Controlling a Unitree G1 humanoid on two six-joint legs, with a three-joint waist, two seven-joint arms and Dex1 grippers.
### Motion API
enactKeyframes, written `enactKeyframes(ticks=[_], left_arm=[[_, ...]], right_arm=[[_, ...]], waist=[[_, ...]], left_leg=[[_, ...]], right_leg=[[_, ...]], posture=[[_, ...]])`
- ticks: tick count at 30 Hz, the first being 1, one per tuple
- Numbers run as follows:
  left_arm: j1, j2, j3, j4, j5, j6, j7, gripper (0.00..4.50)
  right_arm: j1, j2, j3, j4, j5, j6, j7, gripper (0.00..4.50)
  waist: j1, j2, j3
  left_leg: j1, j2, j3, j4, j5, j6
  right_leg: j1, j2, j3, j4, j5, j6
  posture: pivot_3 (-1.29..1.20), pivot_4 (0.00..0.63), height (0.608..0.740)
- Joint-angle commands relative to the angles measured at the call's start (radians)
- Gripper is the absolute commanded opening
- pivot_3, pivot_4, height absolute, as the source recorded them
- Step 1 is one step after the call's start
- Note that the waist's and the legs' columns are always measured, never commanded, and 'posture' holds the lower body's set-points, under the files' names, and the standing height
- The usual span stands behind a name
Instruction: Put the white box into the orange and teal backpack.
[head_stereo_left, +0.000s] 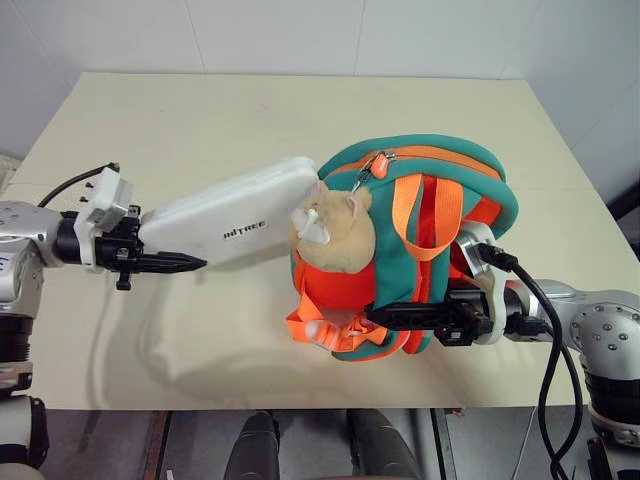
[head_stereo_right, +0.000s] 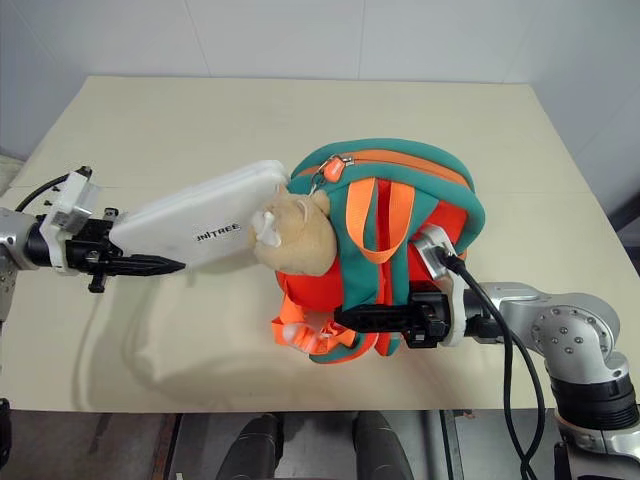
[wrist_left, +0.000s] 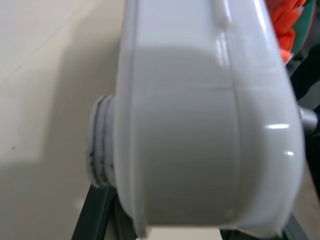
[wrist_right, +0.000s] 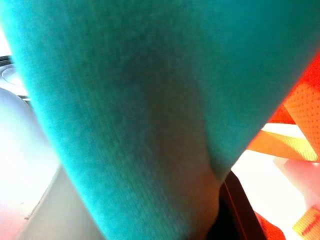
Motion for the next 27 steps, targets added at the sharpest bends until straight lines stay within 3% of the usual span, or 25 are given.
enactKeyframes(ticks=[1,8,18,20,27], left_arm=[[-0.039,0.034,-0.028,0.019,0.033,-0.048,-0.106,1.43],[-0.203,0.047,-0.205,0.094,0.047,-0.126,-0.113,1.43],[-0.620,-0.015,-0.567,0.286,0.054,-0.199,-0.113,1.43],[-0.658,-0.027,-0.602,0.315,0.047,-0.215,-0.113,1.43],[-0.763,-0.213,-0.612,0.359,0.023,-0.189,-0.113,1.43]], right_arm=[[0.000,0.008,-0.012,-0.020,0.016,-0.014,0.000,0.14],[-0.009,0.011,-0.003,-0.012,0.008,-0.014,0.008,0.14],[-0.025,0.017,0.018,-0.009,-0.004,-0.009,0.025,0.14],[-0.025,0.020,0.019,-0.011,-0.005,-0.008,0.024,0.14],[-0.018,0.049,0.031,-0.023,-0.017,-0.019,0.011,0.14]], waist=[[0.000,0.000,0.000],[0.002,0.000,0.000],[0.001,0.000,0.000],[0.000,0.000,0.000],[-0.001,0.000,0.000]], left_leg=[[0.000,0.000,0.000,0.000,0.000,0.000],[0.000,0.000,0.000,0.003,0.000,0.000],[-0.001,0.000,-0.001,0.006,0.000,0.000],[-0.001,0.000,-0.001,0.005,0.000,0.000],[-0.002,-0.001,-0.002,0.005,0.000,0.001]], right_leg=[[0.000,0.000,0.000,0.000,0.000,0.000],[0.000,0.000,0.000,0.004,0.000,0.000],[0.000,0.001,0.000,0.006,0.000,0.001],[0.000,0.001,0.000,0.006,-0.001,0.001],[-0.001,0.001,0.000,0.007,-0.001,0.002]], posture=[[0.00,0.150,0.740],[0.00,0.150,0.740],[0.00,0.150,0.740],[0.00,0.150,0.740],[0.00,0.150,0.740]])
